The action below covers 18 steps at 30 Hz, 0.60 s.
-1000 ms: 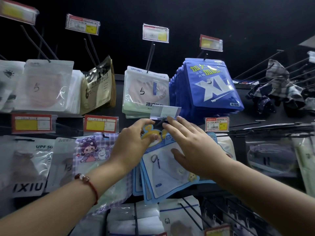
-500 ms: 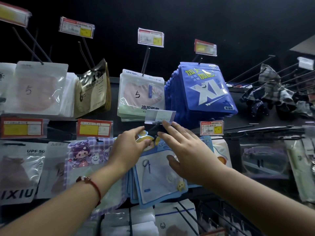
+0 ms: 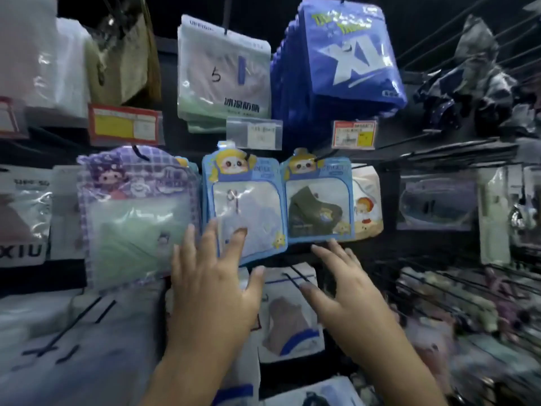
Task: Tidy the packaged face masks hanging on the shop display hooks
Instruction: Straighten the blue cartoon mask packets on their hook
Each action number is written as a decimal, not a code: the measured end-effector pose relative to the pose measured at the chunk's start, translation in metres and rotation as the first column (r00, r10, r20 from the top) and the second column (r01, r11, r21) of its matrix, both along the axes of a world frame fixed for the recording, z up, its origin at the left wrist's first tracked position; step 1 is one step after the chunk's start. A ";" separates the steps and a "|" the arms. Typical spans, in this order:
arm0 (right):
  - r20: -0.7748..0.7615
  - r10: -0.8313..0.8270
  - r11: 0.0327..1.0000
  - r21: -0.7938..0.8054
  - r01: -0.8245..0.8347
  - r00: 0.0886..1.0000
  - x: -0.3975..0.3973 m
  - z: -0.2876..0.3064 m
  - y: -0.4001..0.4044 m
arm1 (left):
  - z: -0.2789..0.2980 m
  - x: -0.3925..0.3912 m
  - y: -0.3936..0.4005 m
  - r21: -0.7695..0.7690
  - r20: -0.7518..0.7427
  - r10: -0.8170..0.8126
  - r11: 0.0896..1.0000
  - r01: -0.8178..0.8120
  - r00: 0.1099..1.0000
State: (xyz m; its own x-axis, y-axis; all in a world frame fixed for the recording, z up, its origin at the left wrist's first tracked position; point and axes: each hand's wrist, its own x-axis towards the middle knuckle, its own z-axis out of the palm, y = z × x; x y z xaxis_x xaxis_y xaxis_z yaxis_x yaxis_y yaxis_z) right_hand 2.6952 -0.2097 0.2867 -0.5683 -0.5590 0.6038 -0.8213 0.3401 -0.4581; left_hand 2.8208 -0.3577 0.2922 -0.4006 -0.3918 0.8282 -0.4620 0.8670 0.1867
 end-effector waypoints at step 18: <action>0.076 0.034 0.992 -0.123 -0.024 0.997 -0.078 -0.009 0.033 | -0.002 -0.061 0.072 0.288 0.162 -0.042 0.958 -0.006 0.986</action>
State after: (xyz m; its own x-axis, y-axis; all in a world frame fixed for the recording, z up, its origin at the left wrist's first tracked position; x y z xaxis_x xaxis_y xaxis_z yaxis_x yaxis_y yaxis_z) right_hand 2.6175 -0.1772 0.2775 -0.6011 -0.5008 0.6228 -0.7900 0.2545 -0.5578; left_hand 2.7596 -0.2861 0.2905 -0.5310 -0.5942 0.6041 -0.4922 0.7966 0.3509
